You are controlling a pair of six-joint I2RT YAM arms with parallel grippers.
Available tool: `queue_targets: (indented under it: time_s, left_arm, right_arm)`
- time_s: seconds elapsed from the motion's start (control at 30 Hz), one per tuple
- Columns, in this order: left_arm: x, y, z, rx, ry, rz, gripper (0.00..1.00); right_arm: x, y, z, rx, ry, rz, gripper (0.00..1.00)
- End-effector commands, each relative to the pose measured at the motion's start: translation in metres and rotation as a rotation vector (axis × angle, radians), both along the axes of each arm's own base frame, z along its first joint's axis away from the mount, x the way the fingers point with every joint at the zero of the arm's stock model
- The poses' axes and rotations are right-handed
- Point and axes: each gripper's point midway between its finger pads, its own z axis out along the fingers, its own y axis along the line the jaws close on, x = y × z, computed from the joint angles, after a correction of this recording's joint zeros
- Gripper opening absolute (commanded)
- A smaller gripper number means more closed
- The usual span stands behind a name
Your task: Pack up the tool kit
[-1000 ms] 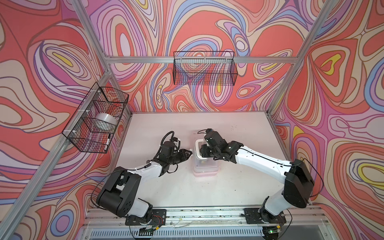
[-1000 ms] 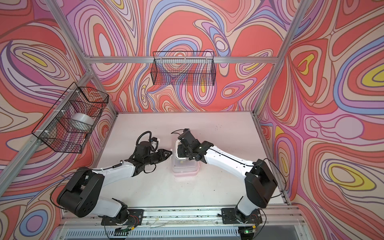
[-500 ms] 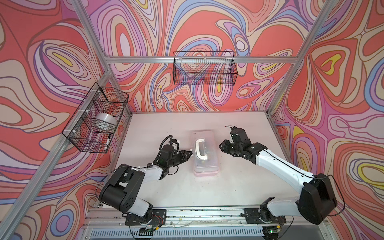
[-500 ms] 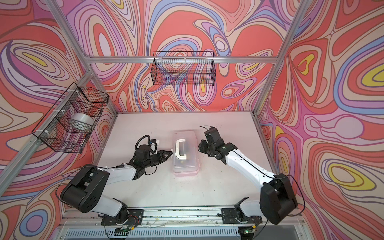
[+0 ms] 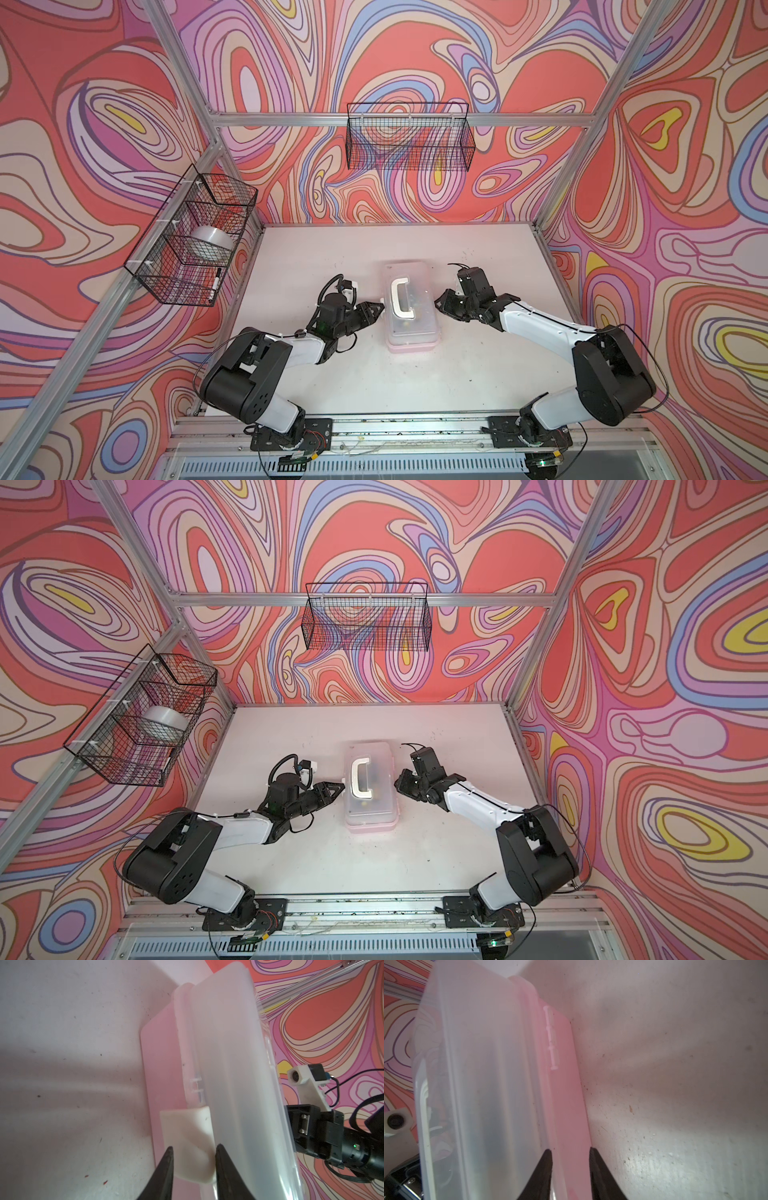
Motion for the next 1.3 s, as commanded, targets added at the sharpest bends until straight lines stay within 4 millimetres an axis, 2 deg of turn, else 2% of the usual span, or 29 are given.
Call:
queue_targets:
  time_s: [0.0,0.13,0.17,0.23,0.37,0.4,0.43,0.53,0.63,0.77,0.83,0.9,1.03,1.07,1.17,1.27]
  left_arm:
    - [-0.018,0.02,-0.033,0.159,0.136,0.025,0.42]
    - [-0.01,0.034,-0.014,0.247,0.088,0.066,0.52]
    - [0.001,0.033,0.006,0.25,0.044,0.081,0.55]
    - [0.005,0.038,0.018,0.28,0.012,0.098,0.58]
    - [0.017,0.046,0.045,0.335,-0.05,0.129,0.65]
    - [0.02,0.051,0.049,0.365,-0.059,0.151,0.68]
    - [0.024,0.059,0.053,0.404,-0.069,0.19,0.7]
    - [0.035,0.092,0.067,0.55,-0.132,0.327,0.75]
    - [0.041,0.123,0.082,0.677,-0.222,0.456,0.78]
    - [0.043,0.15,0.099,0.861,-0.348,0.542,0.81]
    - [0.042,0.164,0.104,0.945,-0.4,0.596,0.84]
    - [0.039,0.179,0.104,1.042,-0.445,0.642,0.88]
    - [0.029,0.211,0.077,1.199,-0.43,0.697,0.88]
    - [0.026,0.219,0.068,1.203,-0.401,0.711,0.88]
    - [0.025,0.231,0.04,1.151,-0.354,0.714,0.88]
    - [0.03,0.231,0.037,1.138,-0.326,0.699,0.87]
  right_arm:
    - [0.004,-0.001,0.012,0.018,-0.023,-0.003,0.32]
    - [0.005,-0.01,0.014,-0.003,-0.028,-0.024,0.32]
    - [0.004,-0.012,0.014,-0.007,-0.028,-0.029,0.32]
    - [0.005,-0.015,0.016,-0.016,-0.039,-0.036,0.32]
    - [0.012,-0.03,0.033,-0.104,-0.095,-0.051,0.33]
    - [0.015,-0.036,0.04,-0.137,-0.12,-0.057,0.36]
    - [0.018,-0.042,0.049,-0.18,-0.155,-0.059,0.45]
    - [0.029,-0.067,0.073,-0.348,-0.238,-0.1,0.98]
    - [0.043,-0.096,0.094,-0.526,-0.312,-0.171,0.98]
    - [0.052,-0.138,0.112,-0.683,-0.482,-0.371,0.98]
    - [0.051,-0.142,0.11,-0.7,-0.605,-0.389,0.98]
    - [0.047,-0.156,0.104,-0.763,-0.679,-0.445,0.98]
    - [0.05,-0.18,0.069,-0.892,-0.615,-0.444,0.98]
    - [0.049,-0.184,0.062,-0.893,-0.564,-0.446,0.98]
    - [0.053,-0.189,0.061,-0.922,-0.6,-0.441,0.98]
    - [0.06,-0.202,0.044,-0.908,-0.561,-0.427,0.98]
